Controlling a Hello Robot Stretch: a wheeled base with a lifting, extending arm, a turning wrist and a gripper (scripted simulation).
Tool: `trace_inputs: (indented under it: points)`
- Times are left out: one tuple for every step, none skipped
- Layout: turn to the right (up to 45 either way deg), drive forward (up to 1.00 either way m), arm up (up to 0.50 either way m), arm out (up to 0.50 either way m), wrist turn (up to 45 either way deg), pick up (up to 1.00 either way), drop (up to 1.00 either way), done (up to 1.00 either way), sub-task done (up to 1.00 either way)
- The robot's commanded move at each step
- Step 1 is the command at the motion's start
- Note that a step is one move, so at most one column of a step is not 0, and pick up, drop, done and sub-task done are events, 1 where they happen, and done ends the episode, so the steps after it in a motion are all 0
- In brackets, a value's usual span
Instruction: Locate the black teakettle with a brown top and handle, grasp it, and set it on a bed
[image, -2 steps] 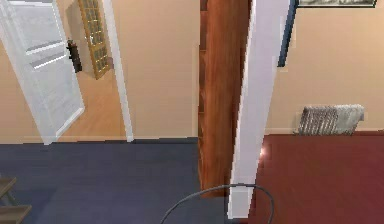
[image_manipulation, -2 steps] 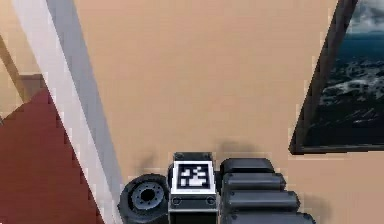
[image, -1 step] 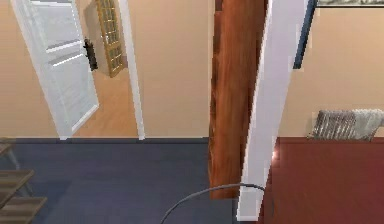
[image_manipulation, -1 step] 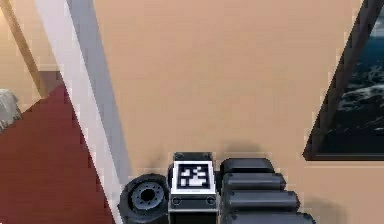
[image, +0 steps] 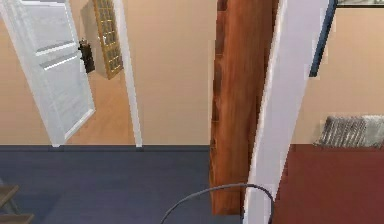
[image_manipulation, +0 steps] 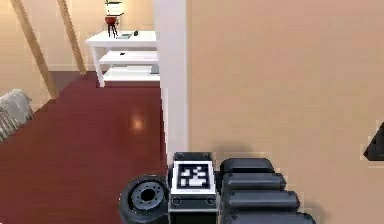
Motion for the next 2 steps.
trace_inputs:
  points:
    - [33.0, 0.00, 0.00, 0.00, 0.0, 0.00, 0.00, 0.00, 0.00]
    - [0.0, 0.50, 0.00, 0.00, 0.0, 0.00, 0.00, 0.00, 0.00]
